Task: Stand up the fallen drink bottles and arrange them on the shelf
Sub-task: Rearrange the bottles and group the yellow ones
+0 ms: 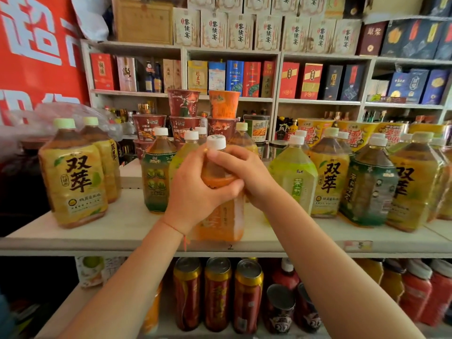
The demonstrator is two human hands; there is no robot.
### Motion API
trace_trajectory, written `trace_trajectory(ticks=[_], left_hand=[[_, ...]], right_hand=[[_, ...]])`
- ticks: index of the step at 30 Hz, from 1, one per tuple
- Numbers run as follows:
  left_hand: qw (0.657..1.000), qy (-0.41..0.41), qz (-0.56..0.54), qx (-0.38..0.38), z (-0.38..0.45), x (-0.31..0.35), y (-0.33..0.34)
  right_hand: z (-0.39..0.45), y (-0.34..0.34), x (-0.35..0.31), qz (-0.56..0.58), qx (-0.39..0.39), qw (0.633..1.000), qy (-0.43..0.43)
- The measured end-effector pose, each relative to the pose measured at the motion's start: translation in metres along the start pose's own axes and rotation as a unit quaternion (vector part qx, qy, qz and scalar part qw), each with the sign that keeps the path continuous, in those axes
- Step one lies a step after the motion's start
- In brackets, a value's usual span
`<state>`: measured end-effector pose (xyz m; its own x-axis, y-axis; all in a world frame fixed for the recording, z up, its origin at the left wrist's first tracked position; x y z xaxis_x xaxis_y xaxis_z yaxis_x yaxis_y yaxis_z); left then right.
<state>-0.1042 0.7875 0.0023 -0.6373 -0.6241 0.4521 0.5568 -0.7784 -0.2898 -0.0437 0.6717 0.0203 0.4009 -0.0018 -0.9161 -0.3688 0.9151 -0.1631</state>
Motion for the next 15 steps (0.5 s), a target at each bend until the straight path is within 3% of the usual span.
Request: trace_trajectory(ticks=[2,5,9,15], left_hand=[[0.999,-0.016,-0.036,0.029,0.002,0.002,-0.009],[0.996,-0.067,-0.051,0.040,0.009,-0.004,-0.014],[0.996,-0.048,0.044,0.053,0.018,-0.007,-0.006],[0.997,-0.040,0.053,0.039,0.025,-0.007,0.003]], right_hand=[[-0.002,0.008,0.000,0.028,0.000,0.999,0.017],[0.007,0.007,0.000,0.027,0.103,0.994,0.009],[0.031,-0.025,0.007,-0.143,0.275,0.949,-0.055],[0.084,-0.043,0.037,-0.338,0.226,0.913,0.019]])
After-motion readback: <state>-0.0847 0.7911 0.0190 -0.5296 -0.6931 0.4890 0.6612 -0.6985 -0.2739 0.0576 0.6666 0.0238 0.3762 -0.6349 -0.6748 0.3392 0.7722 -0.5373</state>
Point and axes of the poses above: each hand's wrist, its own z-axis towards the middle knuckle, its own y-axis out of the palm, x = y × z, the point moved 5 cm from there along z, towards the middle knuckle, and after that the axes turned 3 degrees about y, right-handed, at the moved point
